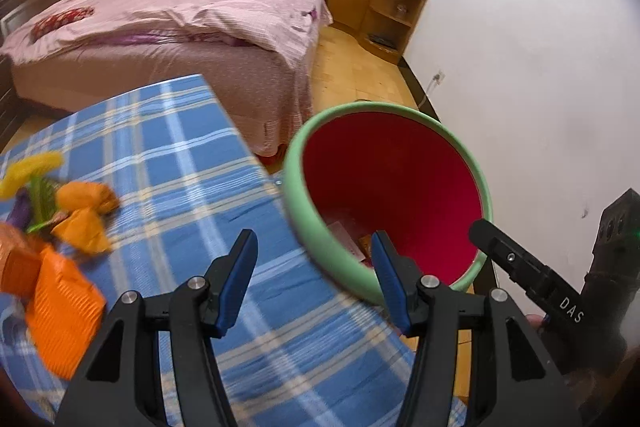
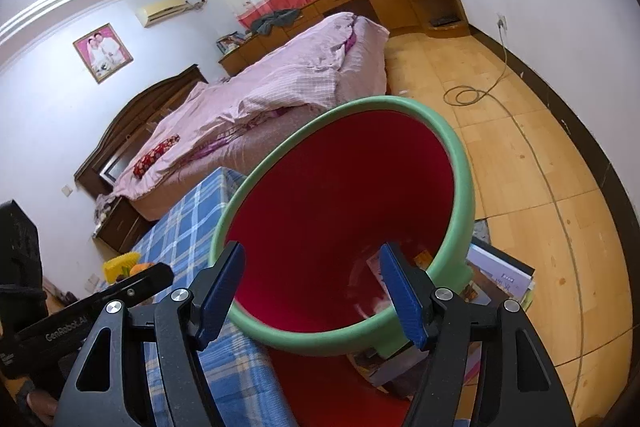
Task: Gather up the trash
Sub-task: 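Drop the white bag into the red bin with the right gripper while the left gripper drops the medicine box, then grasp the orange cardboard box with the left gripper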
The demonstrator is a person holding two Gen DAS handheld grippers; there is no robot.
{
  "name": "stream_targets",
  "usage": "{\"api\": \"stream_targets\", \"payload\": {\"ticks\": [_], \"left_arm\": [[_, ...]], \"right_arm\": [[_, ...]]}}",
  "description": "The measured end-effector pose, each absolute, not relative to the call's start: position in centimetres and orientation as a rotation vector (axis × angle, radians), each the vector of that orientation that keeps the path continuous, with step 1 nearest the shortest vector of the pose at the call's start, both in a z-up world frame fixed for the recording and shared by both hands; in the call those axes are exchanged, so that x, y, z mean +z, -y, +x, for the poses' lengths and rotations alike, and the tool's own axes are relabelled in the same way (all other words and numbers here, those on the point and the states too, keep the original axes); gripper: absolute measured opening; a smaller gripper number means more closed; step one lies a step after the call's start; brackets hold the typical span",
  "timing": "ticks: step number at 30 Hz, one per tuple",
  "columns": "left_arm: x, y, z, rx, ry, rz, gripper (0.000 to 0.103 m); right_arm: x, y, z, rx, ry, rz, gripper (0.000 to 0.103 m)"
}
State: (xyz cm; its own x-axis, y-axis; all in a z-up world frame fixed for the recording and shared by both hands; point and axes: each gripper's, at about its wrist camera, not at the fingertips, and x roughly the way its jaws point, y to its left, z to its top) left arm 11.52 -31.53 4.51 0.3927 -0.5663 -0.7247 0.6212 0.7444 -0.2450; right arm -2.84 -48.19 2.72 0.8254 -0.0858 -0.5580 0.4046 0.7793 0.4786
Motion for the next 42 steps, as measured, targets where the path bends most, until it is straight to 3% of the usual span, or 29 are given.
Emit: {"api": "stream_targets", "payload": {"ticks": [26,30,42], "left_arm": [[5.9,15.3,16.0,-0.4,-0.834,0.087,0.059],[5.8,13.4,17.2,-0.343,-0.82,0.117,0.068],[3.0,12.4,20.3,-0.321,-0.878,0.131,0.069]], "right_arm": [[3.7,42.2,-2.9,-0.208,-0.578,0.619,0.071],[3.7,41.2,-2.4,-0.201,-0.591,0.609,0.071],[3.5,38.5,-1.1,-0.18,-0.641,0.563,0.071]]}}
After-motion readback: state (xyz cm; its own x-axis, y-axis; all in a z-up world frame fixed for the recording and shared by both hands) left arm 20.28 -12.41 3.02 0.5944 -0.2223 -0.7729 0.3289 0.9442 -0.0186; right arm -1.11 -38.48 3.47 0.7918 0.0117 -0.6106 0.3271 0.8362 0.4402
